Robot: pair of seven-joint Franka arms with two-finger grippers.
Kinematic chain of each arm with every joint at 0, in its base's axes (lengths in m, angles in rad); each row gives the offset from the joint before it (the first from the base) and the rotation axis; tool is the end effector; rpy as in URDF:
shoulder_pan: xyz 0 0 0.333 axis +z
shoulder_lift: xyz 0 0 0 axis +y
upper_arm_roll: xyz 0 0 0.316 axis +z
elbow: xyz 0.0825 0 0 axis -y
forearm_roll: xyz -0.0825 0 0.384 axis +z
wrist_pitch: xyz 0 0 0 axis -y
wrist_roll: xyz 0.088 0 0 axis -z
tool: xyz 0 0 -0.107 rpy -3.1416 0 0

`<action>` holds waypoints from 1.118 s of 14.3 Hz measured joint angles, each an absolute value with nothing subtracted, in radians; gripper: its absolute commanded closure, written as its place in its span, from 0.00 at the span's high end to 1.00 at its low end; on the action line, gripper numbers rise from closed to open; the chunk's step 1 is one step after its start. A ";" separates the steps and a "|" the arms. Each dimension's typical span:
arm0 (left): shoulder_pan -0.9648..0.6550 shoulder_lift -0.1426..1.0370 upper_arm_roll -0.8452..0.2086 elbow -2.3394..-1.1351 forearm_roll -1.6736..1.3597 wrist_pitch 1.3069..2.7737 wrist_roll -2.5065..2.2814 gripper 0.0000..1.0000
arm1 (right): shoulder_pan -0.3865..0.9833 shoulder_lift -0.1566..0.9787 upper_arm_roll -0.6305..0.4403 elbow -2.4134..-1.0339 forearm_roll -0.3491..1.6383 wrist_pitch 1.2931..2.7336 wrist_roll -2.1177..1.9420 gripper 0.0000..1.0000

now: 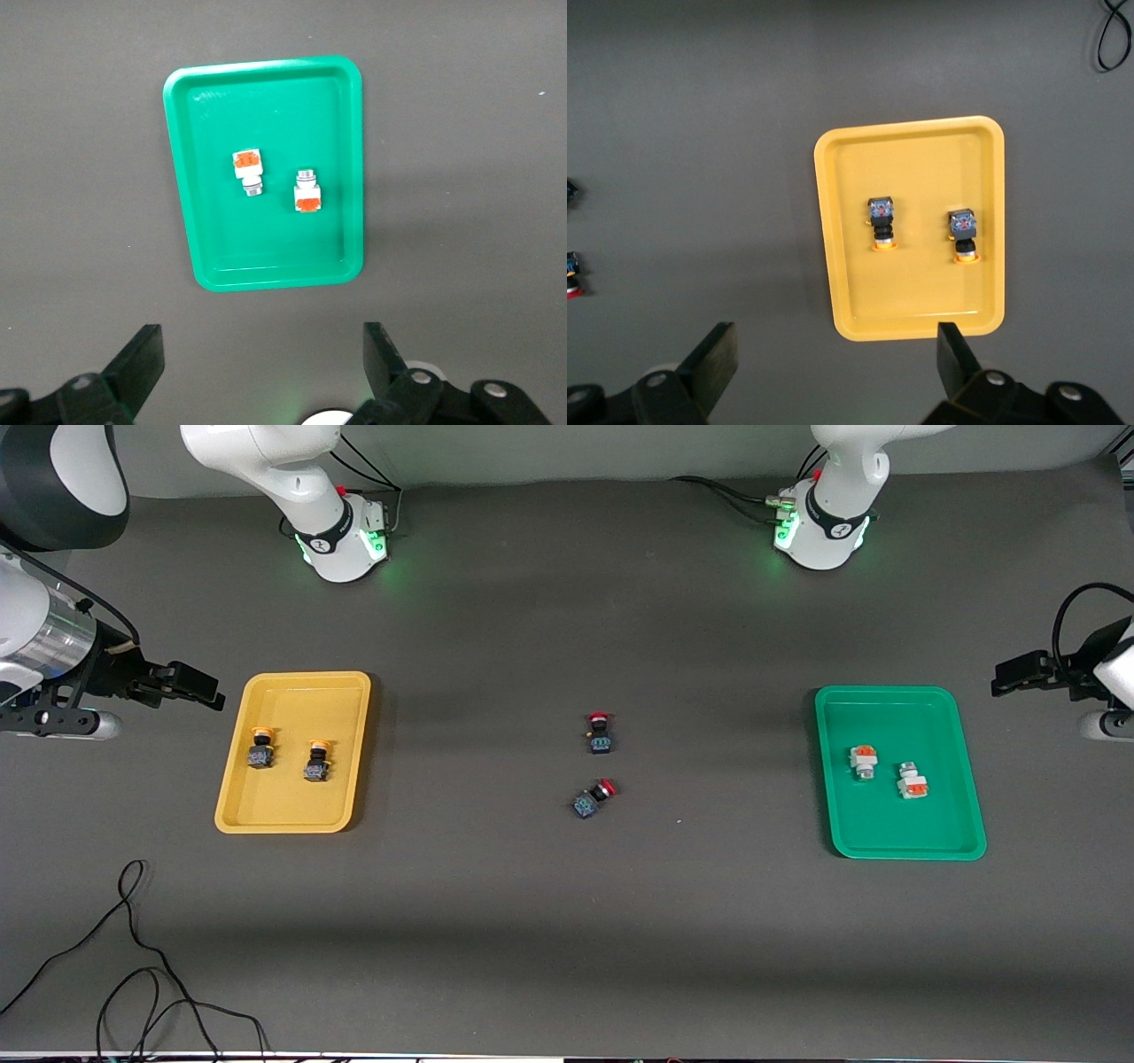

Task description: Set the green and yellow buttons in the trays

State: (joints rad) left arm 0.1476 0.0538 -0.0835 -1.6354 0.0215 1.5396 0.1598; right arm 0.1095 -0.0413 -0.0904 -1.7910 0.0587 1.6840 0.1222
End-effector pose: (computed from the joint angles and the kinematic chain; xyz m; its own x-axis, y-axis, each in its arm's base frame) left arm 0.5601 0.0394 0.5619 0.9841 -0.0961 -0.1496 -0.0962 -0.9953 0.0070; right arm 0.5426 0.0152 0.5525 0.9914 -0.1090 -0.0730 -0.1130 -0.9922 -0.0529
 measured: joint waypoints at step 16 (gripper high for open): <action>0.013 0.025 -0.057 -1.561 0.011 1.460 0.028 1.00 | 0.095 -0.022 -0.069 -1.638 0.054 1.535 0.122 1.00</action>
